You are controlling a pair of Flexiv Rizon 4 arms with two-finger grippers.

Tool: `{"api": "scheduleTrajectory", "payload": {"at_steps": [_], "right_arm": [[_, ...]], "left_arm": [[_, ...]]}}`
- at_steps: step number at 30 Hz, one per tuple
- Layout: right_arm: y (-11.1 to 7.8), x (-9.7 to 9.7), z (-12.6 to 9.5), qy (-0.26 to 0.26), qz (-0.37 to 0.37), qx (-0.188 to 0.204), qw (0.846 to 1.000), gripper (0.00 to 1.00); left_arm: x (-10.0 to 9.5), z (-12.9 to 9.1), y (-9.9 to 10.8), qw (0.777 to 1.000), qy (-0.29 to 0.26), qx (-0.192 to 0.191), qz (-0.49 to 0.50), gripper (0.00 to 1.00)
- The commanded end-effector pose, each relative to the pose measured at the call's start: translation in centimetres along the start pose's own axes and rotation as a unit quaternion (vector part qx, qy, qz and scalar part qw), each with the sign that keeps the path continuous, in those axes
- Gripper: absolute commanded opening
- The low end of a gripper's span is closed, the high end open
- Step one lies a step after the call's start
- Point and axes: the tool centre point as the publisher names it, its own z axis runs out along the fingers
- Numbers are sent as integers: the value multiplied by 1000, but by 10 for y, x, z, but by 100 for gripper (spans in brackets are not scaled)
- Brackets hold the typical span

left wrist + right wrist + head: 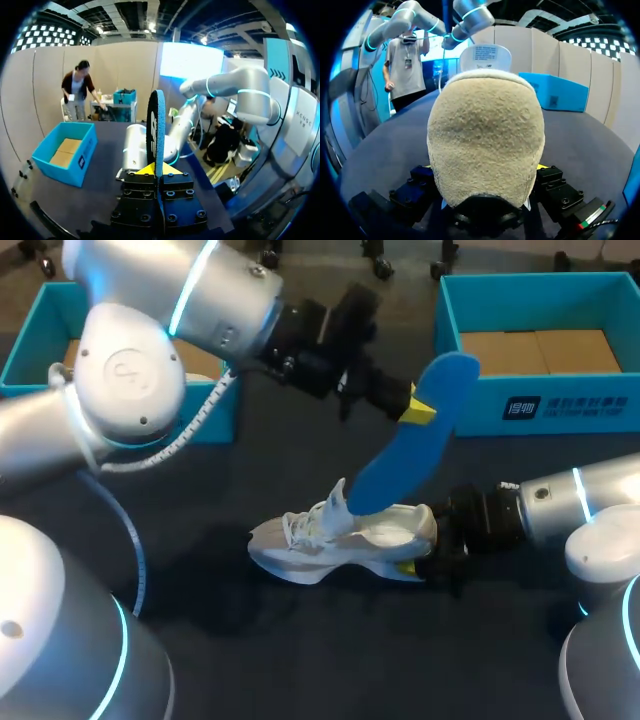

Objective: Take the shoe out of the shoebox, open the shoe tongue, remove and reinsert the insole, then place the shoe into the shoebox

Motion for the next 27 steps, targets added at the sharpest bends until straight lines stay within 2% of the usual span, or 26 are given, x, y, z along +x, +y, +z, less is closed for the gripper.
{"api": "scheduleTrajectory", "payload": {"at_steps": [1, 4, 10, 27], "right_arm": [[-1, 0, 1, -1, 0, 1, 1000, 0], [-1, 0, 1, -1, 0, 1, 1000, 0], [-1, 0, 1, -1, 0, 1, 1000, 0], [-1, 0, 1, -1, 0, 1, 1000, 0]], "left_arm": [[14, -11, 6, 996, -13, 82, -11, 0], [17, -15, 4, 993, -13, 112, -23, 0], [23, -18, 0, 987, 22, 154, -43, 0], [23, -18, 0, 987, 22, 154, -43, 0]]}}
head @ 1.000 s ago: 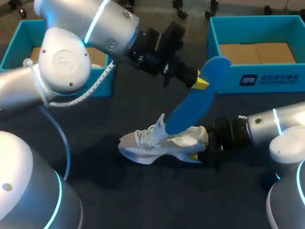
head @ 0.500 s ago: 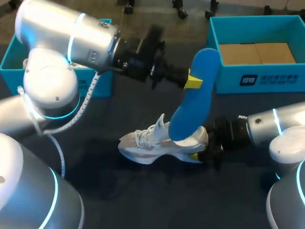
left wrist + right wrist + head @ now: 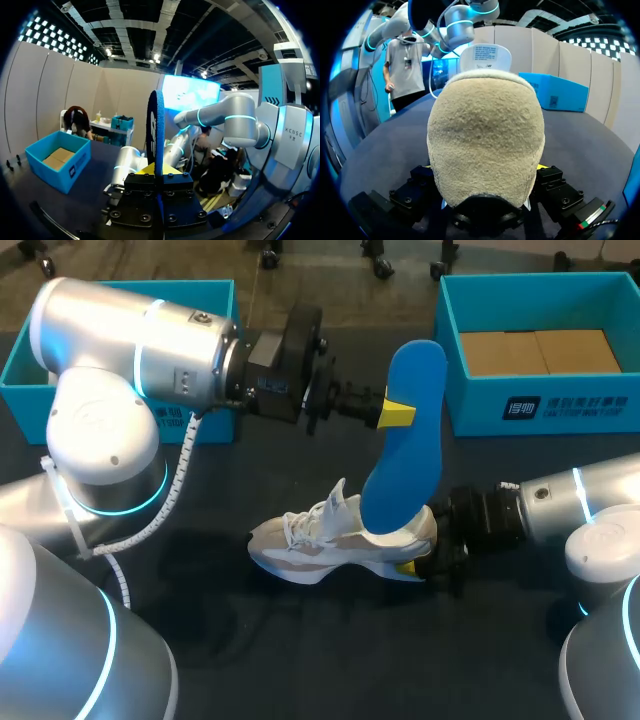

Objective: Take the shoe out of the shoebox, open the shoe tongue, remove and reinsert the insole, then place the shoe into the shoebox

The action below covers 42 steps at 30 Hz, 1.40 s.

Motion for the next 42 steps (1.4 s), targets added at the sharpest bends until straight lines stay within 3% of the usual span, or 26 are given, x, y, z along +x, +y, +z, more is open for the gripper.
{"api": "scheduleTrajectory", "payload": {"at_steps": [1, 6, 12, 21, 42], "right_arm": [[0, 0, 1, -1, 0, 1, 1000, 0], [0, 0, 1, -1, 0, 1, 1000, 0], [0, 0, 1, -1, 0, 1, 1000, 0], [0, 0, 1, -1, 0, 1, 1000, 0], [0, 0, 1, -1, 0, 1, 1000, 0]], "left_arm": [[2, -4, 2, 1000, -1, 14, -17, 0], [16, -16, -26, 992, 19, 55, -109, 0], [36, -22, -49, 985, 39, 64, -156, 0], [49, -30, -65, 971, 65, 77, -219, 0], [81, -39, -99, 955, 62, 100, -271, 0]]}}
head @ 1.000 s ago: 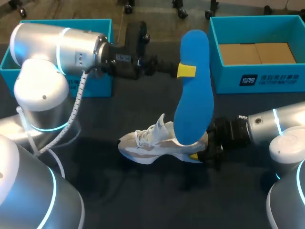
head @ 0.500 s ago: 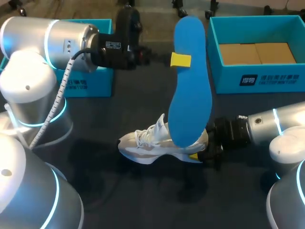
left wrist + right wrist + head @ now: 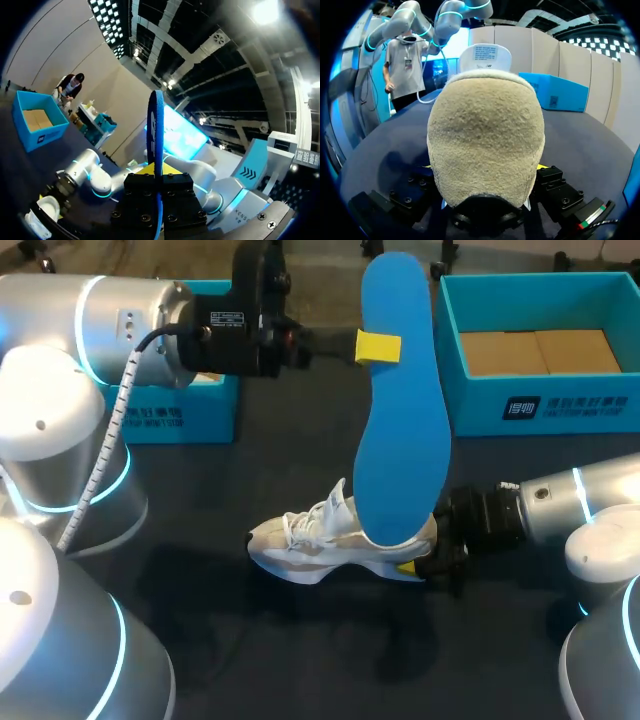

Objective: Take the shoe out of the shoebox, open the shoe tongue, remove and reinsert the insole, then place the shoe into the shoebox

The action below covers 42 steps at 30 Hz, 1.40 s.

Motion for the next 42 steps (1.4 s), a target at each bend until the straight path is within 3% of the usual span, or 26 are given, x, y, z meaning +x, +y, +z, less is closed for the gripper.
{"api": "scheduleTrajectory", "payload": {"at_steps": [1, 13, 29, 42], "right_arm": [[0, 0, 1, -1, 0, 1, 1000, 0], [0, 0, 1, -1, 0, 1, 1000, 0], [0, 0, 1, -1, 0, 1, 1000, 0], [0, 0, 1, -1, 0, 1, 1000, 0]], "left_arm": [[11, -3, 4, 1000, -3, 5, -9, 0], [30, -6, 4, 1000, 7, 17, -13, 0], [30, -6, 4, 1000, 7, 17, -13, 0], [60, -14, 18, 995, 31, -4, -92, 0]]}}
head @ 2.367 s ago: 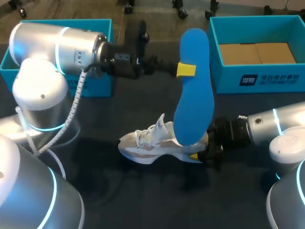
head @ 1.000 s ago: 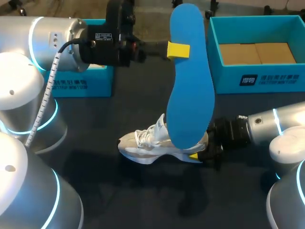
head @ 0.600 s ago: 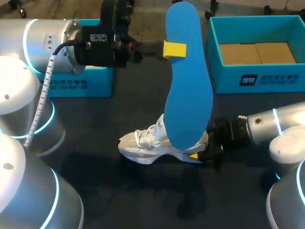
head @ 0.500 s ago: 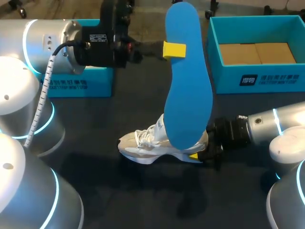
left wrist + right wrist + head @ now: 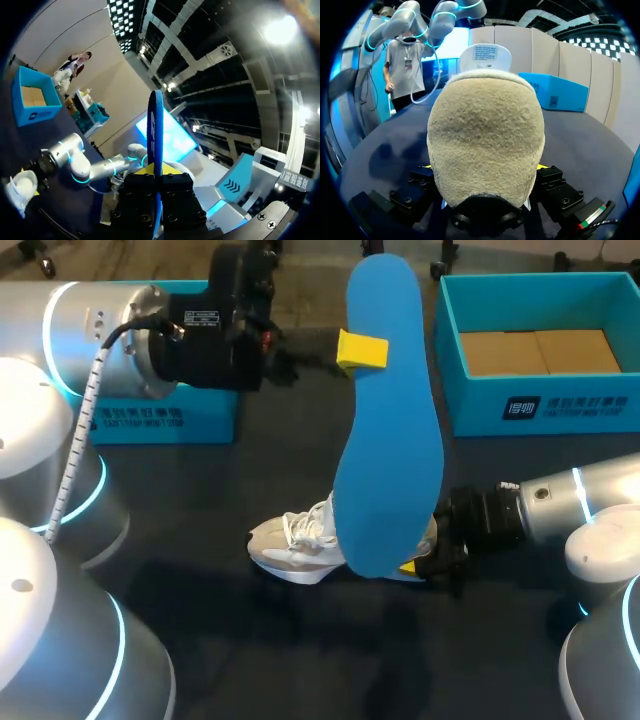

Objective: Take the shoe out of the shoebox, open the shoe tongue, remove and reinsert the insole, then place the shoe into the shoebox

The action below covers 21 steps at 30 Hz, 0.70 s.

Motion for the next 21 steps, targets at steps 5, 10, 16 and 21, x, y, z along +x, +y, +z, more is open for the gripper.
{"api": "scheduleTrajectory", "payload": {"at_steps": [5, 10, 16, 21], "right_arm": [[0, 0, 1, -1, 0, 1, 1000, 0], [0, 0, 1, -1, 0, 1, 1000, 0], [0, 0, 1, -1, 0, 1, 1000, 0], [0, 0, 1, -1, 0, 1, 1000, 0]], "left_arm": [[11, -9, 16, 1000, 7, -11, -23, 0], [8, -12, 24, 1000, 8, -8, -28, 0], [11, -13, 30, 999, 13, -4, -33, 0], [13, -13, 31, 999, 17, -2, -39, 0]]}}
